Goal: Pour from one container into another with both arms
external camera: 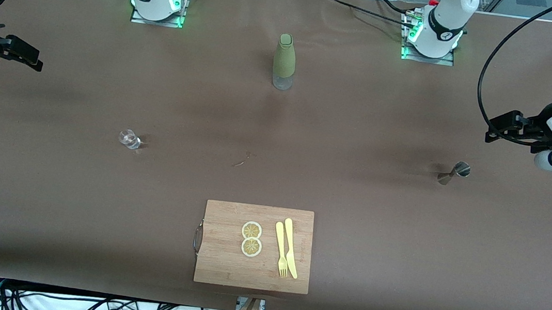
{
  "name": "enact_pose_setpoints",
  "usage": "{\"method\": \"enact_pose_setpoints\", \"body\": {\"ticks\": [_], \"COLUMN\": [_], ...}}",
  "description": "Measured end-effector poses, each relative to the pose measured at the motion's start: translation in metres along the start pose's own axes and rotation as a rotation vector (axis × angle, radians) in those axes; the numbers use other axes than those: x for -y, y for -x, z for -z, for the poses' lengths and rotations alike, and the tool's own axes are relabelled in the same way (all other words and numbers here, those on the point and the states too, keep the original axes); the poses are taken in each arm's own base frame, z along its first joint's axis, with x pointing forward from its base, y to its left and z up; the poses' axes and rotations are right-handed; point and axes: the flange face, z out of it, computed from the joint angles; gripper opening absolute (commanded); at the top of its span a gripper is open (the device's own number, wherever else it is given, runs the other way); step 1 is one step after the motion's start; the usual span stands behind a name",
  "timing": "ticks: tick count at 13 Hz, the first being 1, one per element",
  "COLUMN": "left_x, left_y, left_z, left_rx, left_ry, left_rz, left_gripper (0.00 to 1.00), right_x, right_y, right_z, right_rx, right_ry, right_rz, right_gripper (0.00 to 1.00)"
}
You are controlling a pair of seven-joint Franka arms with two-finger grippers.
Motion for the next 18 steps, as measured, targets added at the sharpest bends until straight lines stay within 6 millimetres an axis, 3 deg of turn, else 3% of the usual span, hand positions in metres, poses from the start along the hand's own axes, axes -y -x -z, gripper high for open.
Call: {"method": "enact_pose_setpoints", "body": {"ticks": [5, 9, 11, 14, 18], "left_x": [-0.001, 0.003, 0.024, 0.082, 0.147], "left_y": [-0.001, -0.009, -0.015, -0.021, -0.011], "left_z": [-0.002, -0.016, -0.031, -0.069, -0.118], "left_rx": [0.004, 0.030, 0.058, 0.105, 0.085], "left_ry": [0.000, 0.001, 0.018, 0.144, 0.337], "left_rz": [-0.003, -0.002, -0.055, -0.207, -0.444], "left_gripper": [1.00, 1.00, 1.00, 1.00, 1.00], "right_x": [0.000, -0.008, -0.009, -0.019, -0.045], "right_y": [-0.004, -0.012, -0.019, -0.028, -0.034], "right_z": [-0.007, -0.024, -0.035, -0.053, -0.079], "right_rx": [0.014, 0.045, 0.053, 0.078, 0.094], "right_ry": [0.000, -0.004, -0.005, -0.010, -0.030], "right_rz": [0.018, 0.183, 0.206, 0.253, 0.456], "right_gripper": [1.00, 1.00, 1.00, 1.00, 1.00]}}
